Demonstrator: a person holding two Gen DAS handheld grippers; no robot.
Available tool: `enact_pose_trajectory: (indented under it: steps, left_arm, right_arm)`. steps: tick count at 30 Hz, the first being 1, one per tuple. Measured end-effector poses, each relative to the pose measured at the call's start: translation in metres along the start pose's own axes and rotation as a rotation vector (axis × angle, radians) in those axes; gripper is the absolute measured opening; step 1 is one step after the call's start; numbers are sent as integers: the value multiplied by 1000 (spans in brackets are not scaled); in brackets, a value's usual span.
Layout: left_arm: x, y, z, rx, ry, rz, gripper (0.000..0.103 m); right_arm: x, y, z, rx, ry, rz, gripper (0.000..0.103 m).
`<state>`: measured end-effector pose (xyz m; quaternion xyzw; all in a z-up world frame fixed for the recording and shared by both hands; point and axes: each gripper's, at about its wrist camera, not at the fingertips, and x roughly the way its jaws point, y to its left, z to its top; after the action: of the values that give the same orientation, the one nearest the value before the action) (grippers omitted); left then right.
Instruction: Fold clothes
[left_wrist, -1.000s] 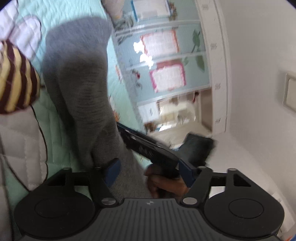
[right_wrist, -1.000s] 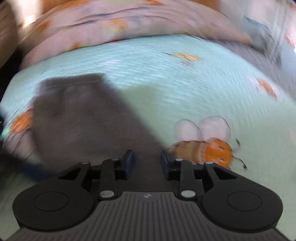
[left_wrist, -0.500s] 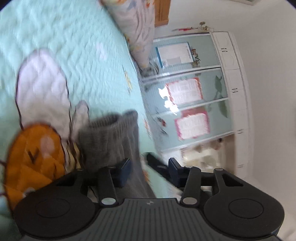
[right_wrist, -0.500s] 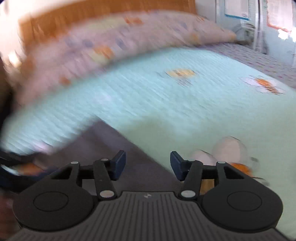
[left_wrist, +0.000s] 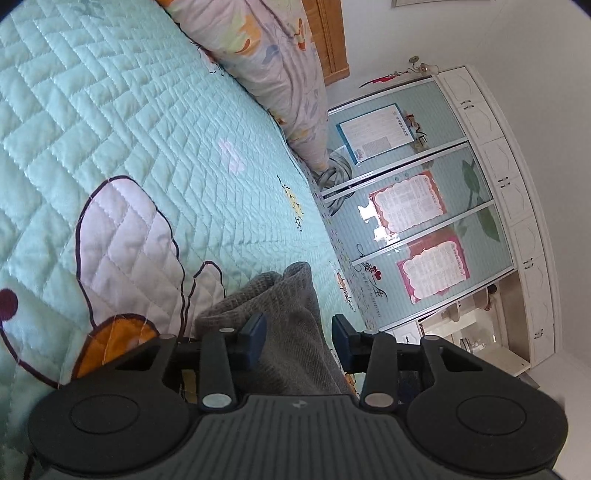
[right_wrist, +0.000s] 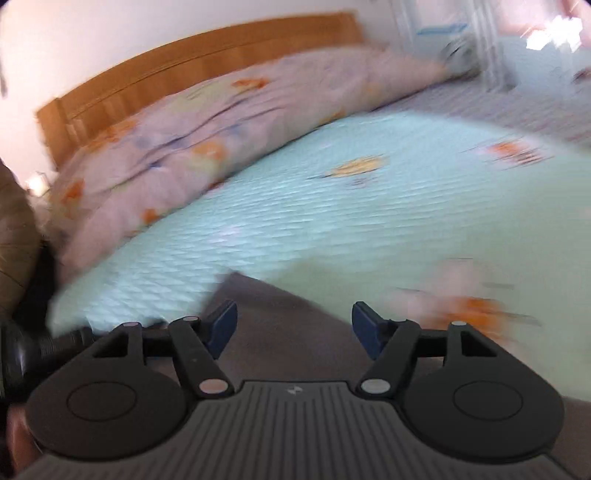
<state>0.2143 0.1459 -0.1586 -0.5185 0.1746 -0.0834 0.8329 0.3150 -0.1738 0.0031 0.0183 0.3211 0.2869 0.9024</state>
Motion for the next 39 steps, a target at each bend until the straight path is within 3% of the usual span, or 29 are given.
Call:
enact_pose_trajectory:
  steps: [3, 6, 8, 10, 11, 14, 16, 18, 21, 22, 24, 29, 30, 31, 33, 36, 39]
  left_arm:
    - [0, 1, 1, 9, -1, 4, 43]
    - [-1, 0, -2, 22, -6, 7, 43]
    - [-2, -1, -3, 30, -9, 9, 43]
    - [-3, -2, -4, 39, -12, 12, 44]
    - [-3, -3, -5, 45, -14, 14, 44]
    - [-4, -5, -6, 58, -19, 17, 46]
    - [-4, -6, -7, 66, -21, 15, 46]
    - [-5, -6, -8, 72, -23, 14, 46]
    - [-4, -8, -9, 81, -26, 15, 48]
    - [-3, -9, -9, 87, -27, 15, 50]
    - [-4, -13, -11, 106, -31, 16, 54]
    - [-9, -26, -16, 181, -44, 20, 59]
    - [-10, -28, -17, 196, -47, 21, 62]
    - [-11, -31, -18, 211, -49, 21, 67]
    - [-13, -36, -20, 241, -55, 23, 78]
    - [-22, -81, -47, 540, -115, 89, 96]
    - [-27, -132, -86, 895, -148, 108, 102]
  right_arm:
    - [-43, -57, -51, -42, 84, -233, 80]
    - [-89, -133, -90, 83, 100, -418, 77]
    - [-130, -150, -93, 233, -13, -515, 75]
    - [-167, -143, -97, 250, -140, -453, 75]
    - [-175, -136, -101, 244, -159, -415, 77]
    - [-164, -113, -117, 113, -60, -360, 81]
    - [-143, -123, -128, 38, 36, -418, 81]
    - [-128, -149, -130, 50, 41, -444, 89]
    - [-138, -200, -121, 203, -51, -571, 88]
    - [-150, -211, -118, 292, -93, -601, 79]
    - [-163, -208, -120, 383, -178, -537, 78]
    - [-161, -147, -154, 336, -160, -326, 77]
    - [-159, -130, -151, 316, -182, -315, 71]
    - [-157, -114, -148, 296, -203, -303, 56]
    - [-153, -80, -141, 257, -247, -279, 63]
    - [-146, -30, -131, 197, -312, -243, 79]
    - [-130, 10, -126, 163, -331, -194, 86]
